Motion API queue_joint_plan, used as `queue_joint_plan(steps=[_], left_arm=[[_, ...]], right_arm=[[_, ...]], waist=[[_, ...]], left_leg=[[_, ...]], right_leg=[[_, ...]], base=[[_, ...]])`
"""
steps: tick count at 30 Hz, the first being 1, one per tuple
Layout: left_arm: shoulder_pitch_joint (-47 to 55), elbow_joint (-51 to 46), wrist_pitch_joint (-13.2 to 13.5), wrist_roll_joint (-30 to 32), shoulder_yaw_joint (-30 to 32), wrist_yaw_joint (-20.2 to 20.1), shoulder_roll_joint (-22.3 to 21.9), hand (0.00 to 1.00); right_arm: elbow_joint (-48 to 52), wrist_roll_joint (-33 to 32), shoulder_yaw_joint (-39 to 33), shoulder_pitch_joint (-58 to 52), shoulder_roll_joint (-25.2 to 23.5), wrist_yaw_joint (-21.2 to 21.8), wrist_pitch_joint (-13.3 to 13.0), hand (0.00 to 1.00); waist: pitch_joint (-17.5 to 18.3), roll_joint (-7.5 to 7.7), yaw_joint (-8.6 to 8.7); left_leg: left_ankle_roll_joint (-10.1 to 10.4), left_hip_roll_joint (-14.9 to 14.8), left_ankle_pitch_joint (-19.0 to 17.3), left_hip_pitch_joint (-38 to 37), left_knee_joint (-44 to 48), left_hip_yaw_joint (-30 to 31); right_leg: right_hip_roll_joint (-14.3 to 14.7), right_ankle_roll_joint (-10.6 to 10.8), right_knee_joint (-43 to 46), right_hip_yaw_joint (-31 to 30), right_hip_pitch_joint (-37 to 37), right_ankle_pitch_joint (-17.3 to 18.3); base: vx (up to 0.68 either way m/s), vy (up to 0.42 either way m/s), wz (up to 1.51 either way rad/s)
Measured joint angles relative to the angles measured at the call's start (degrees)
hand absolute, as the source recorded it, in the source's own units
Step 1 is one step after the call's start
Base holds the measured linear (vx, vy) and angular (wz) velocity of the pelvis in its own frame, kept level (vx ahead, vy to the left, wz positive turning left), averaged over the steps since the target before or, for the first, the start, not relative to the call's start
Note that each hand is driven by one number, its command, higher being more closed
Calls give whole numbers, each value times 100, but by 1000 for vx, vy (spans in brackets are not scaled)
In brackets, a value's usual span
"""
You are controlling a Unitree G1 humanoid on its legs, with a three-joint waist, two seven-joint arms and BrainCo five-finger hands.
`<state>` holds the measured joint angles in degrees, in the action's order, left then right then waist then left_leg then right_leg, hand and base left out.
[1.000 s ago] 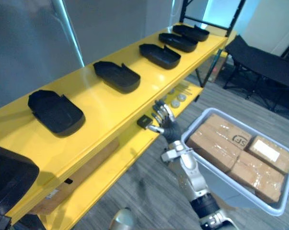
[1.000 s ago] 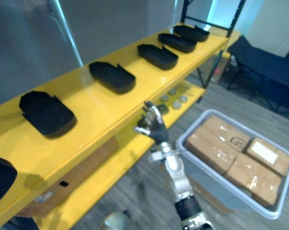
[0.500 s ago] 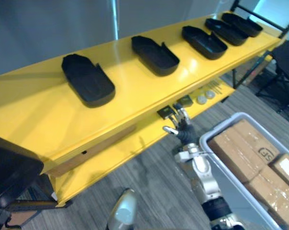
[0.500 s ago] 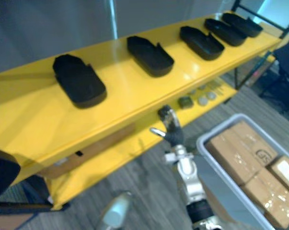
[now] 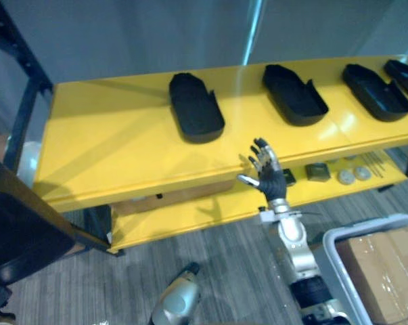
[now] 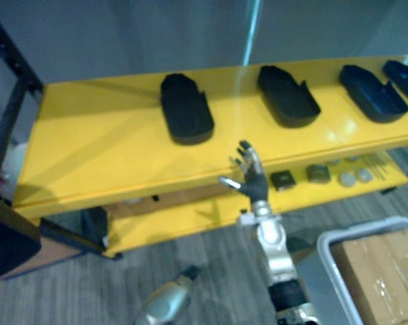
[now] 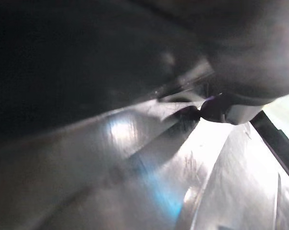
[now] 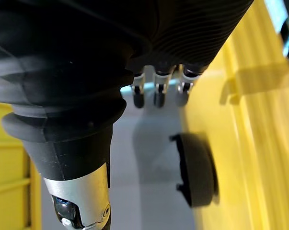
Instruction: Walk over and take plastic housings, then place them on the shelf
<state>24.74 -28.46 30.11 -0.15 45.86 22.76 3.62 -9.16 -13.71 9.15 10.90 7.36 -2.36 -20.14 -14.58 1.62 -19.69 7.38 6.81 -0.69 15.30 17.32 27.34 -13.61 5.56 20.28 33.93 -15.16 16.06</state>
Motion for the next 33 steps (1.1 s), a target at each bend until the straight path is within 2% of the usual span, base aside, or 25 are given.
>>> queue_joint_plan(steps=[2,3,4,7,16,17,19,21,22,23,24,25,26,27,28,29,30,31,32,33], left_arm=[[18,-11,5,0,-65,-46,4,100],[16,-11,4,2,-234,-56,-1,100],[3,-11,5,11,-400,-64,-4,100],[-94,-39,10,10,-490,-86,44,100],[-136,-95,8,-7,-1062,-129,44,100],[-141,-95,8,0,-1110,-128,43,100],[-137,-99,8,7,-1106,-127,42,100],[-117,-199,8,0,-1079,-162,30,100],[-109,-327,35,6,-1047,-210,35,100],[-83,-354,97,15,-1049,-225,28,100],[-59,-360,151,13,-1049,-221,21,100],[-48,-357,213,17,-1041,-199,34,100],[-75,-360,234,33,-1032,-159,93,100],[-127,-360,231,53,-1023,-140,101,100],[-205,-359,203,65,-1013,-74,166,100],[-271,-355,187,67,-1012,-35,230,100],[-435,-344,160,57,-1001,50,328,100],[-573,-322,106,48,-999,115,384,100],[-838,-186,38,46,-1004,143,460,100],[-1035,-58,-71,29,-1001,164,514,100]], right_arm=[[94,114,0,-115,10,-26,4,0],[212,114,-1,-192,31,-26,5,0],[237,114,-2,-206,58,-24,6,0],[381,120,-75,-461,59,-28,11,0],[649,127,-457,-850,37,-124,-10,0],[650,131,-511,-875,11,-127,-10,0],[660,127,-566,-997,-51,-126,-10,0],[665,122,-635,-1132,-95,-138,-7,0],[714,107,-767,-1280,-163,-148,-8,0],[782,99,-861,-1411,-197,-177,-9,0],[878,98,-894,-1499,-180,-209,-23,0],[908,97,-919,-1544,-177,-266,-111,0],[896,99,-923,-1535,-225,-271,-144,0],[882,101,-939,-1497,-229,-263,-167,0],[821,102,-1020,-1359,-227,-251,-254,0],[811,102,-1064,-1276,-215,-252,-275,0],[808,101,-1178,-1070,-184,-246,-278,0],[828,99,-1288,-893,-141,-247,-288,0],[880,96,-1479,-707,-36,-253,-344,0],[961,96,-1675,-577,106,-273,-363,0]], waist=[[-15,-46,11],[-26,-64,51],[-60,-127,178],[-63,-108,392],[-84,-120,648],[-90,-131,718],[-99,-115,754],[-157,-61,752],[-223,79,752],[-204,73,734],[-184,22,754],[-210,22,780],[-193,149,805],[-188,173,803],[-230,90,829],[-237,78,843],[-239,62,881],[-235,48,926],[-210,-7,1003],[-191,-97,1098]], left_leg=[[-51,-198,109,25,-248,-274],[-34,-236,191,58,-319,-407],[-6,-294,242,71,-325,-477],[1,-448,343,65,-452,-632],[29,-596,414,-35,-481,-1070],[22,-576,409,-55,-469,-1085],[-4,-541,375,-108,-441,-1124],[-32,-481,188,-75,-142,-1153],[-329,-375,-193,158,626,-1384],[-540,-302,-528,218,1160,-1692],[-563,-327,-833,210,1285,-1806],[-444,-331,-1004,244,1500,-1799],[-478,-330,-1150,212,1546,-1815],[-519,-359,-1183,147,1510,-1821],[-617,-463,-1248,-6,1455,-1805],[-639,-506,-1286,-105,1430,-1789],[-644,-599,-1330,-312,1304,-1781],[-641,-647,-1336,-432,1192,-1751],[-626,-683,-1344,-501,1087,-1665],[-556,-702,-1411,-524,1079,-1499]], right_leg=[[98,121,-287,-38,9,93],[94,263,-438,-112,28,199],[130,312,-507,-132,27,227],[171,261,-459,-294,194,255],[-10,292,-35,-763,548,326],[-48,273,13,-769,546,372],[-112,270,27,-770,493,422],[-177,265,31,-764,392,500],[-239,174,14,-740,278,564],[-276,115,103,-744,188,569],[-237,-19,456,-788,238,554],[-413,-177,1232,-949,562,469],[-586,-459,2234,-1393,1141,8],[-612,-483,2519,-1509,1331,-297],[-617,-495,2996,-1680,1633,-520],[-581,-372,3002,-1765,1713,-210],[-403,-242,2554,-1922,1844,178],[-241,-189,2094,-2094,2006,286],[6,-108,1436,-2510,2253,262],[239,84,875,-3048,2465,133]], base=[[-131,-73,-36],[-115,-51,-33],[-109,-30,-28],[-109,15,-25],[-37,26,-23],[-35,17,-16],[-12,10,-4],[28,39,2],[74,95,0],[106,93,-1],[134,79,3],[165,134,5],[170,141,-4],[192,132,-23],[184,62,-24],[222,65,-24],[170,37,-12],[191,22,7],[170,-8,41],[197,-51,63]])
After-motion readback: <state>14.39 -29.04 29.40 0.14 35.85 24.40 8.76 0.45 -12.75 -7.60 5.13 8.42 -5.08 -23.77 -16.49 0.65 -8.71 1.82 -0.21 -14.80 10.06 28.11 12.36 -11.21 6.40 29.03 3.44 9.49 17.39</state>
